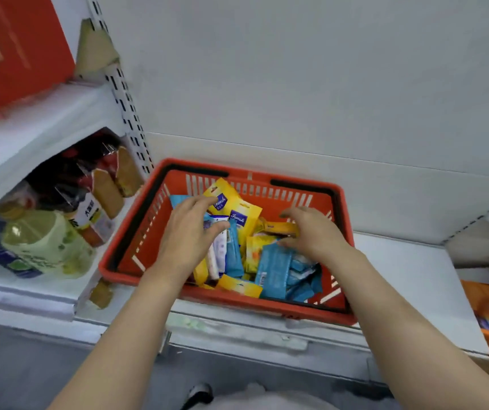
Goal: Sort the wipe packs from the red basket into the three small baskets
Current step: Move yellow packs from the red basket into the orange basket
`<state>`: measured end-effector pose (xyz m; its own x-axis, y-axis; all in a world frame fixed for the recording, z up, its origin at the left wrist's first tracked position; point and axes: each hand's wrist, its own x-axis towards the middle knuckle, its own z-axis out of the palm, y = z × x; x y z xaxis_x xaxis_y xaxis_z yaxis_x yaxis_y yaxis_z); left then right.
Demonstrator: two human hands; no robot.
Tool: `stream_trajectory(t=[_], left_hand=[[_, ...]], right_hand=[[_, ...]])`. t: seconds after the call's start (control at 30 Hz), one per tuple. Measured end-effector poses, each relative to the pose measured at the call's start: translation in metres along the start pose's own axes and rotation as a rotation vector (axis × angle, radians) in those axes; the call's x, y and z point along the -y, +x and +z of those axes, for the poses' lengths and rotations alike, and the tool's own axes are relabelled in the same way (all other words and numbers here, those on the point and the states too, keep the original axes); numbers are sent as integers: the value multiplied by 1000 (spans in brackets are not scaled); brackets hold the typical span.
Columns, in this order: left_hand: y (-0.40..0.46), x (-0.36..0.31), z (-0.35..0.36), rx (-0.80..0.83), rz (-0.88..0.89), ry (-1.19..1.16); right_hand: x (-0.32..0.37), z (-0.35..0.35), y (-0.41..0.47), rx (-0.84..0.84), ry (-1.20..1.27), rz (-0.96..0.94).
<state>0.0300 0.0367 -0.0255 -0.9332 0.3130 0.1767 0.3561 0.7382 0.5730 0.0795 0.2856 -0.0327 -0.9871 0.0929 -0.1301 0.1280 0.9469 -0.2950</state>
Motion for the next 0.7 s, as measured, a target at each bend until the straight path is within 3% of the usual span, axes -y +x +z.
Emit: stream_trajectory(t=[0.1, 0.23, 0.37, 0.5, 0.6, 0.7], left_hand=[[28, 9, 4, 129, 23, -58], [63, 14, 13, 273, 74, -79], [83, 6, 22, 363, 93, -245], [88, -19, 39, 490, 37, -609], [90, -30, 47, 435, -44, -749], [86, -36, 49, 292, -22, -658]], right_hand=[[-3, 16, 15, 89, -125, 138], [-6, 6, 24, -124, -91, 274], [4, -24, 7, -429, 472, 476], [18, -28, -18, -417, 962, 515], [19, -22, -28, -470, 1019, 565], [20, -15, -31, -545, 873, 683]])
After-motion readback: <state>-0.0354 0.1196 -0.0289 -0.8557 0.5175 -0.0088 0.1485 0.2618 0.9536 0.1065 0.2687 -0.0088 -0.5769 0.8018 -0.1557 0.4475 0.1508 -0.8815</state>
